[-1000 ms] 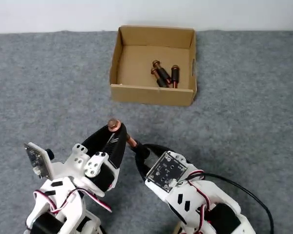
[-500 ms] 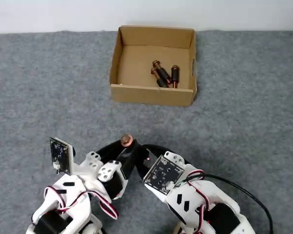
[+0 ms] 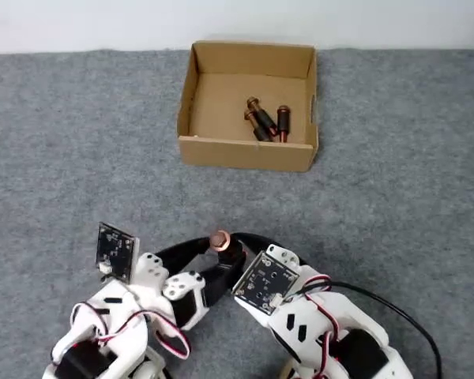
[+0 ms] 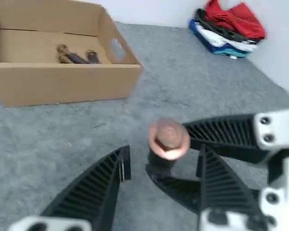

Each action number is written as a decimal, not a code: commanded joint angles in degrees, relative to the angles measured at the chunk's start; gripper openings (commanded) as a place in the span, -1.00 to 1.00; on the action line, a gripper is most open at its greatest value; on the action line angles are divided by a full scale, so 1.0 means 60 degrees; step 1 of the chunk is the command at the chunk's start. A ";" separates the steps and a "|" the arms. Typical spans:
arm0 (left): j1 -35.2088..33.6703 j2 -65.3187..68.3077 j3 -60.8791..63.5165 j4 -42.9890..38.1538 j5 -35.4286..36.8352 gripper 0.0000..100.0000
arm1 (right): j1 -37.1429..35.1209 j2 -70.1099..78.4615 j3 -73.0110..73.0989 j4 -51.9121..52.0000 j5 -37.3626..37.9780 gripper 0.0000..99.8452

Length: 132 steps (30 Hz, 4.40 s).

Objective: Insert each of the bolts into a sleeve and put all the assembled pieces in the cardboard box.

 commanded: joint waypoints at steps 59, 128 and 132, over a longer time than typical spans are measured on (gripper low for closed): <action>-0.7165 -0.0088 0.3963 -0.0220 -0.4469 -0.99 | 0.4652 2.0755 -1.6264 -0.2835 -0.3648 -0.98; -0.7165 -0.0088 0.3963 -0.0220 -0.4469 -0.99 | 0.6542 1.3443 -1.0359 0.3187 -0.6432 -0.98; -0.7165 -0.0088 0.3963 -0.0220 -0.4469 -0.99 | 0.6601 1.1333 -0.6901 0.0974 -0.5641 -0.98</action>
